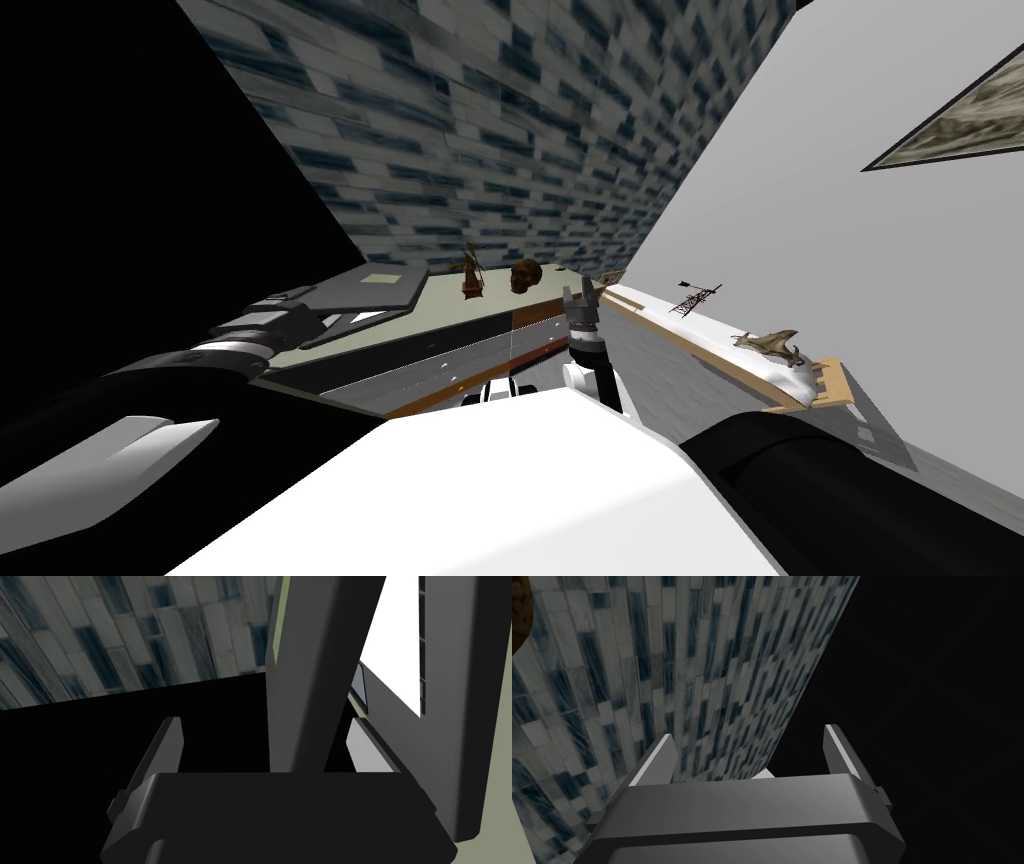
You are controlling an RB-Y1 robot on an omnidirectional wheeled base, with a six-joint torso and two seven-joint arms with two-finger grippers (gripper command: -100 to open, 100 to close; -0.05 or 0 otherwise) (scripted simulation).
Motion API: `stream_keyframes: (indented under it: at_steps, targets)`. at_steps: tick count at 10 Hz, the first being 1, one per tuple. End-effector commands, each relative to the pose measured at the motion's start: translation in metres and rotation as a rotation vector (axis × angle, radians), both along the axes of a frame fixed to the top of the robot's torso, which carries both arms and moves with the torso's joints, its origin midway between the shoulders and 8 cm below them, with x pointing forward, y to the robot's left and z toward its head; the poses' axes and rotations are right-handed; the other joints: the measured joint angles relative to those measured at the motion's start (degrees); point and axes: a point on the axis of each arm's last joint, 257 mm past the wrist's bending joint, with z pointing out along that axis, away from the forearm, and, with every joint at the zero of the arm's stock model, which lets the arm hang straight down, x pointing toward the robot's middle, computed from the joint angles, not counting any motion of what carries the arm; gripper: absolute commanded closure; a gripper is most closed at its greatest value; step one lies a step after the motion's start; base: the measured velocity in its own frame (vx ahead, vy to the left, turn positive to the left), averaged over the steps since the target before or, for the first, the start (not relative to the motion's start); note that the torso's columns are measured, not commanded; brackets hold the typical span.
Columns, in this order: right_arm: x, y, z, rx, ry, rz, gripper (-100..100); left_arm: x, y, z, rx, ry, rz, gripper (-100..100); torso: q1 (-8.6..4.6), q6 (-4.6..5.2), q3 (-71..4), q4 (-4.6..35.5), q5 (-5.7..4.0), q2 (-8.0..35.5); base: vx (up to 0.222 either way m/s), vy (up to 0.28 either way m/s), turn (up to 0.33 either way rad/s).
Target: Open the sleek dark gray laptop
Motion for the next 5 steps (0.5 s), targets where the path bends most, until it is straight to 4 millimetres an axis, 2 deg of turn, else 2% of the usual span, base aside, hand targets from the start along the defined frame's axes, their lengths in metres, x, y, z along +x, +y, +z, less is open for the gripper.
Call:
stream_keyframes:
  at_steps: [1,5]
  targets:
    - [0.0,0.0,0.0,0.0,0.0,0.0,0,-0.003,-0.011,0.015,-0.002,0.0,-0.012,-100,0.0,0.04,0.03,0.07,-0.06,0.07,0.058,0.03,0.041]
    - [0.0,0.0,0.0,0.0,0.0,0.0,0,-0.008,-0.031,0.035,-0.002,0.003,-0.037,-100,-0.15,-0.04,0.3,0.21,-0.12,0.48,0.02,-0.003,0.042]
